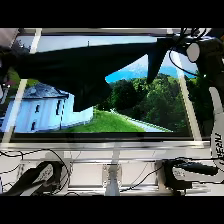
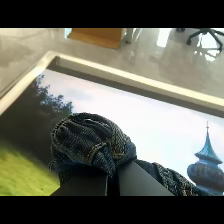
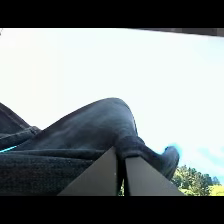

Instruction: Fold the clothes and pants, and hang the long-sleeved shirts on hangers.

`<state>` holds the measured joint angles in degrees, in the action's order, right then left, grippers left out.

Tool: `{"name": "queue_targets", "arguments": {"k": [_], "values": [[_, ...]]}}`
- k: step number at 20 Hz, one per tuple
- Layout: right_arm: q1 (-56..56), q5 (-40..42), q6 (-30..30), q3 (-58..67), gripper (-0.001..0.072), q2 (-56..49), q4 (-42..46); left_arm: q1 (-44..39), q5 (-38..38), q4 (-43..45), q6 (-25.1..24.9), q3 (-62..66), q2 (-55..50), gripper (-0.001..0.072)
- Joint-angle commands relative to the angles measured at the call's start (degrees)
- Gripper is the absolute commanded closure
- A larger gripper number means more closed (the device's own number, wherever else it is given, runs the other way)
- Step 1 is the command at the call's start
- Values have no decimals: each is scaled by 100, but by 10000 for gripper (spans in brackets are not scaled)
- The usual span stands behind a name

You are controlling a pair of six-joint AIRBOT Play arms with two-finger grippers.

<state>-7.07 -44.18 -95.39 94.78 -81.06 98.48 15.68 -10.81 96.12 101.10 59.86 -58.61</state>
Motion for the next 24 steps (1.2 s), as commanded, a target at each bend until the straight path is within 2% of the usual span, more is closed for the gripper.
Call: {"name": "queue_targets", "arguments": {"k": [1,5,8,10,12,14,16,19,24], "values": [[15,-1043,-2,168,685,-68,-282,-7,-1182,-15,-129,208,-33,671],[-372,-3289,214,149,685,-286,-579,-2,-3512,-2,-1709,70,-192,671],[-859,-4280,391,-518,685,-334,-789,13,-4382,726,-1803,-363,-219,671],[-1226,-4590,483,-1237,685,-310,-828,13,-4750,1366,-1803,-671,-219,671],[-1554,-4597,433,-1884,684,-245,-879,15,-4983,1803,-1803,-905,-216,671],[-1878,-4538,151,-2417,684,-85,-872,15,-5086,2055,-1805,-1016,-219,671],[-2170,-4142,-282,-2881,685,269,-881,15,-5101,2140,-1808,-1043,-216,671],[-2612,-3425,-1108,-3641,685,1071,-863,15,-5119,2369,-1810,-1043,-212,671],[-3189,-1589,-2833,-5471,685,2599,-767,15,-5110,2387,-1803,-1043,-214,672]]}}
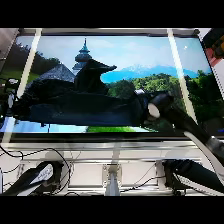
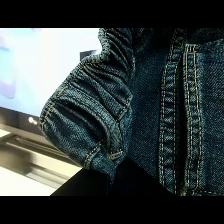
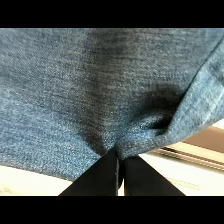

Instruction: Fold the clothes and pants, and hang the long-sleeved shirts on hangers.

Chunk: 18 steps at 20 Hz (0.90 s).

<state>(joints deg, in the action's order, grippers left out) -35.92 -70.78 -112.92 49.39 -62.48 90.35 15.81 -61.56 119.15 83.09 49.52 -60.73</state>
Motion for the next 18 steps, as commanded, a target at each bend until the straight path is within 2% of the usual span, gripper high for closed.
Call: {"name": "queue_targets", "arguments": {"k": [1,2,3,4,5,8,9,11,13,16,18], "values": [[-304,1196,-1388,-1189,685,905,46,2,-15,79,0,-9,-2,671],[-304,1145,-1596,-1342,647,997,103,0,-2,76,0,-9,-2,671],[-304,1049,-1613,-1368,493,990,188,0,4,63,0,-9,-2,671],[-304,1032,-1609,-1366,202,984,286,0,4,61,0,-9,-2,671],[-304,1034,-1609,-1355,5,990,363,0,4,61,0,-9,-2,671],[-302,1036,-1624,-1156,28,992,761,0,4,63,0,-9,-2,671],[-260,1062,-1753,-1073,29,992,1176,0,4,61,0,-9,-2,671],[111,1058,-2430,-1012,29,988,2096,0,4,61,0,-9,-2,671],[957,1204,-2865,-1012,29,925,2433,0,7,61,0,-9,-2,671],[2505,2391,-2817,-979,38,745,1725,0,114,59,0,-9,-4,671],[3084,3250,-1974,-822,188,540,831,0,184,57,2,-9,-7,671]]}}
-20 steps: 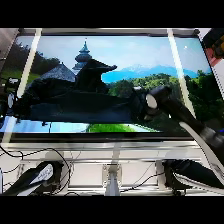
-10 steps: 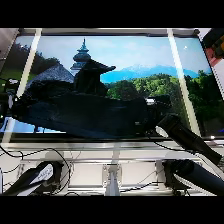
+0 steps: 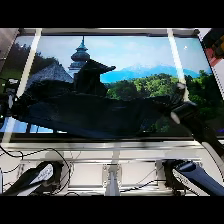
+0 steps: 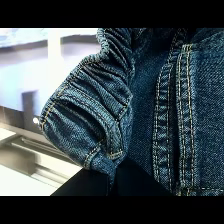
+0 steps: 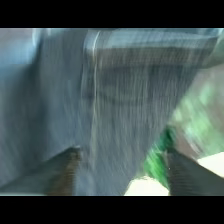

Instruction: Fold the clothes and pants, and hang the long-sleeved shirts on hangers.

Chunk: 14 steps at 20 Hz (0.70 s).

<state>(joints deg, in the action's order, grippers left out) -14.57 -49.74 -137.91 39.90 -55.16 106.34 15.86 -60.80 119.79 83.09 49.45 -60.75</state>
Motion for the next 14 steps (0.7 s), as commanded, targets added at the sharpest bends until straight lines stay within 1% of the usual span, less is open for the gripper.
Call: {"name": "queue_targets", "arguments": {"k": [1,2,3,4,5,6,8,12,13,14], "values": [[1084,1224,879,319,188,-409,-1001,-4,164,-37,2,-2,-4,671],[1147,1091,1128,553,188,-693,-1016,-4,186,-46,2,-2,-4,671],[1178,861,1235,807,183,-1008,-1005,-4,190,-46,2,-2,-4,671],[1185,647,1421,1073,152,-1355,-1021,-4,188,-46,2,-2,-4,671],[1182,398,1598,1384,60,-1729,-1047,-4,188,-46,2,-2,-4,671],[1182,140,1733,1690,21,-2068,-1176,-4,188,-46,2,-2,-4,671],[1185,-511,1980,2369,22,-2708,-1410,-4,188,-46,2,-2,-4,671],[1185,-2002,1952,3519,29,-3630,-1355,-4,188,-46,2,-2,-4,671],[1185,-2284,1947,3685,47,-3770,-1355,-4,188,-44,2,-2,-4,671],[1185,-2555,1947,3792,131,-3873,-1349,-4,188,-44,2,-2,-4,671]]}}
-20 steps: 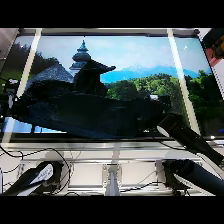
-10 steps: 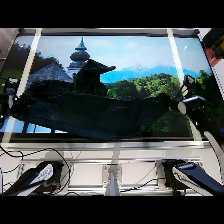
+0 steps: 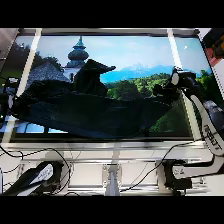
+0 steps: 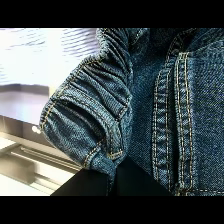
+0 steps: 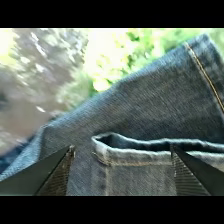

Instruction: Fold the clothes and pants, and hang the long-sleeved shirts on hangers.

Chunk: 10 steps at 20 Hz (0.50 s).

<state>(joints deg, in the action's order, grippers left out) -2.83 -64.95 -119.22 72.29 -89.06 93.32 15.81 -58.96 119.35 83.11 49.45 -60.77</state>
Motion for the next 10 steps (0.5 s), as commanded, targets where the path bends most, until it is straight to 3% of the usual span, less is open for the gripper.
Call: {"name": "queue_targets", "arguments": {"k": [1,6,10], "values": [[11,-1220,81,588,165,-531,-11,0,4,-2,0,-2,-2,671],[9,-1805,413,584,163,-702,-63,0,7,-2,0,-2,-2,671],[11,-1486,492,595,155,-778,-83,0,4,-2,0,-2,-2,671]]}}
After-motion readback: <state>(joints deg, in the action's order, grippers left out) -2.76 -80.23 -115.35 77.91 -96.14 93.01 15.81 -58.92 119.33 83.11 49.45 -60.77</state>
